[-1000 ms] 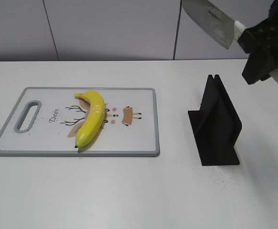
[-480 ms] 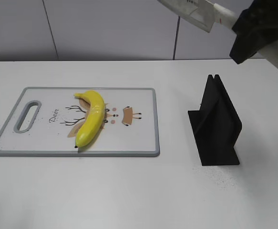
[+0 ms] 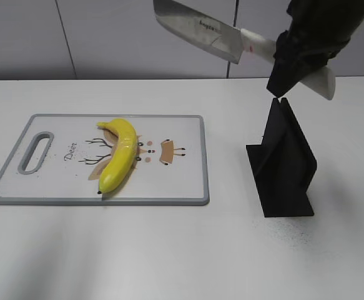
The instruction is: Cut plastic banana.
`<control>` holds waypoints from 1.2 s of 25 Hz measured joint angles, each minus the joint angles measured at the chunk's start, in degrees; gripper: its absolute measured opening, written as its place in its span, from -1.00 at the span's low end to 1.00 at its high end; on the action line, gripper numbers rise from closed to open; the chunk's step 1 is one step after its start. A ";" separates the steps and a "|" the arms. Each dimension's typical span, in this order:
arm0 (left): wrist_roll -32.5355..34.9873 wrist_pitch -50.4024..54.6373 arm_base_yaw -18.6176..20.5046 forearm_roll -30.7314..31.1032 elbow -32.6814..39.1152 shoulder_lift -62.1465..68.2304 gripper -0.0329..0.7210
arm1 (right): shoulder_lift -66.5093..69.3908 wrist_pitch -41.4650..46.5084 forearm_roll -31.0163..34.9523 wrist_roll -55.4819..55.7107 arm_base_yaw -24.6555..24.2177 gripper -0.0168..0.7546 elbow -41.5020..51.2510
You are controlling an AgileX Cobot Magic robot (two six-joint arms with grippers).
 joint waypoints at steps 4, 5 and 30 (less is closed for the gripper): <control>5.30 5.71 0.00 -3.82 -7.57 8.21 0.65 | 2.78 0.00 0.05 -4.23 2.00 -0.48 -1.74; 6.21 8.13 0.00 -4.54 -10.22 10.83 0.65 | 3.67 0.00 0.11 -5.27 2.53 -0.48 -2.45; 34.89 20.54 0.13 -7.94 -30.40 36.34 0.53 | 17.07 -0.23 -0.10 -37.83 8.30 -0.48 -17.78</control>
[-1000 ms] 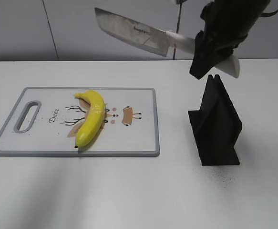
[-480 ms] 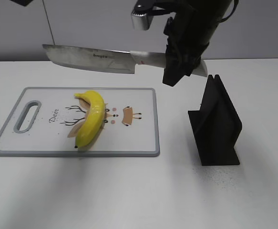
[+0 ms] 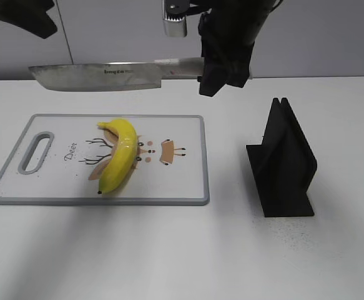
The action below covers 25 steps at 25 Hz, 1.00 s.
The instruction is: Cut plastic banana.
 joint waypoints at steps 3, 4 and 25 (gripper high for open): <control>0.05 -0.06 0.00 0.05 0.89 0.90 0.52 | 1.11 -0.61 0.00 -1.08 0.00 -0.48 -0.12; 0.11 -0.11 0.00 0.05 1.87 1.10 0.52 | 1.59 -0.66 -0.08 -1.12 0.00 -0.48 -0.12; 5.98 -15.41 0.00 -1.68 16.55 1.52 0.38 | 3.23 -4.48 2.15 -2.48 0.00 -0.48 -0.26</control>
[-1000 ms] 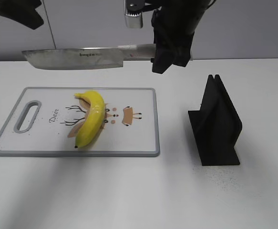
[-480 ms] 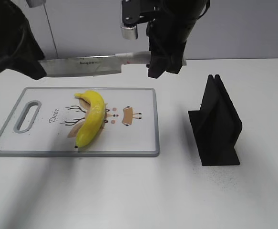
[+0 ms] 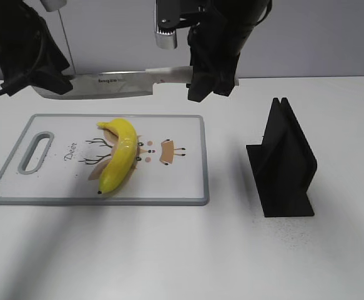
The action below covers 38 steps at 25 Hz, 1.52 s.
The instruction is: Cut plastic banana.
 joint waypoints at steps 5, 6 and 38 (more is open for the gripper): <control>0.34 1.02 0.00 -0.06 0.00 0.04 0.11 | 0.00 -0.12 0.34 -0.07 0.00 -0.48 0.00; 0.34 1.27 0.00 -0.06 0.00 0.04 0.06 | 0.00 -0.20 0.35 -0.07 0.00 -0.48 0.00; 1.79 -7.79 0.05 1.81 0.00 16.74 -0.87 | 10.26 -8.20 -1.97 0.89 -0.05 -0.48 -0.34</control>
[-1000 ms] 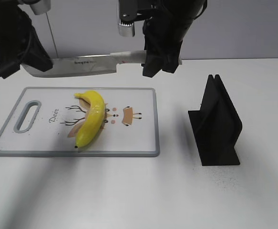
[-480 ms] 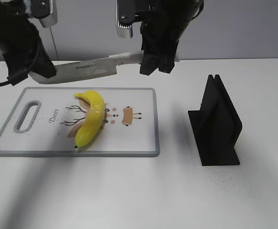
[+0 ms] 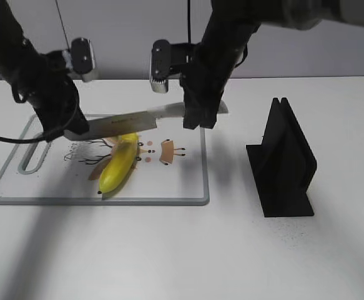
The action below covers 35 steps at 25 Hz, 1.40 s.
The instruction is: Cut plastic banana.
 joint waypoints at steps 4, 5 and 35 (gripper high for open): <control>0.39 -0.86 0.01 -0.95 -0.43 3.99 -0.85 | 4.01 0.74 0.36 2.16 -0.35 -0.48 -0.62; 0.39 -0.79 0.01 -1.14 -0.71 4.35 -0.85 | 4.56 1.12 0.21 2.64 -0.35 -0.48 -0.91; 0.89 0.62 0.53 -4.57 -1.24 5.10 -0.82 | 7.20 2.45 0.88 4.34 -0.95 -0.46 -1.42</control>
